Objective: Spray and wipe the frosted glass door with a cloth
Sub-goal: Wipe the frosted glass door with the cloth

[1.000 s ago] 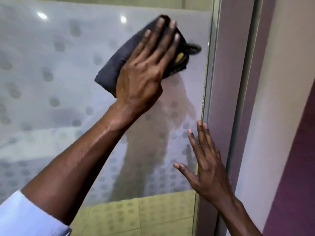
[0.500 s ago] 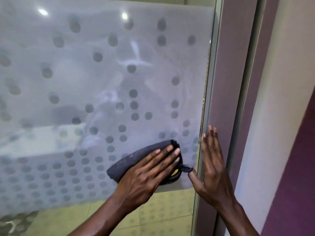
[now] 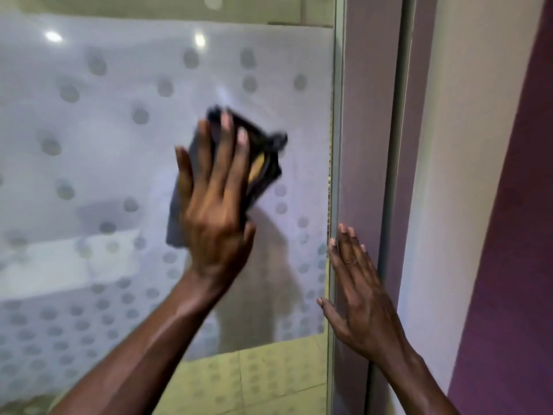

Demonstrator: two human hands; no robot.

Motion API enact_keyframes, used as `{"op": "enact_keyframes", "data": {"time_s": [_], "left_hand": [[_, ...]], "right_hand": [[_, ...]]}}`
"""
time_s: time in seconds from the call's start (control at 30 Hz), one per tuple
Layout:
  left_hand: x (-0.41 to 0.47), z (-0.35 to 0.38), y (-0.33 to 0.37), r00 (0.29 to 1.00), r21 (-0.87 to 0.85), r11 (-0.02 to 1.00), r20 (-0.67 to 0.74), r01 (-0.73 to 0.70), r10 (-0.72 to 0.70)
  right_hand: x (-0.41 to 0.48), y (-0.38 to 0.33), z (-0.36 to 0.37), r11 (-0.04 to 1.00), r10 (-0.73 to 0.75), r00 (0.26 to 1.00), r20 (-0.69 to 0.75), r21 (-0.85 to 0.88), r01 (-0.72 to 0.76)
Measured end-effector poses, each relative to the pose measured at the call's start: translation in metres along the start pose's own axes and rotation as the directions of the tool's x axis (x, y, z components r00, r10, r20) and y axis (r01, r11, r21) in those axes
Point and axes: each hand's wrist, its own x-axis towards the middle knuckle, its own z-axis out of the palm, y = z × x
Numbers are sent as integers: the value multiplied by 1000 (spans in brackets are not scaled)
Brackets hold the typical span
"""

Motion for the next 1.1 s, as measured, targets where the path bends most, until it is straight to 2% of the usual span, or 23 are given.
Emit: {"op": "enact_keyframes", "data": {"time_s": [0.1,0.2,0.3,0.37,0.43,0.5,0.57,0.67,0.77,1.1], "left_hand": [[63,18,-3,998,46,999,-50,-24,26],[74,37,-4,989,161,976,27,-148,146],[71,41,-7,951,155,942,131,-298,279],[64,41,-6,891,116,898,234,-424,390],[46,42,-4,795,55,830,329,-554,509],[18,44,-3,709,-14,781,409,-624,574],[-15,43,-4,668,-79,777,462,-624,583],[-68,36,-11,667,-146,805,486,-575,565],[-113,25,-21,633,-188,813,541,-551,554],[-185,-2,-28,526,-249,853,697,-459,487]], "right_hand": [[0,3,-3,1000,-3,1000,-5,28,3],[0,4,-3,998,-4,1000,-16,55,4],[0,0,2,996,9,999,-37,91,-6],[-1,0,5,994,15,998,-60,107,-8],[-4,3,12,993,7,995,-102,120,6],[-6,6,17,993,0,988,-156,116,18],[-6,7,18,993,-4,988,-156,118,23],[-3,7,10,993,-34,992,-121,111,48],[-4,10,6,993,-59,993,-101,95,68],[-9,4,5,990,2,997,-82,137,10]]}}
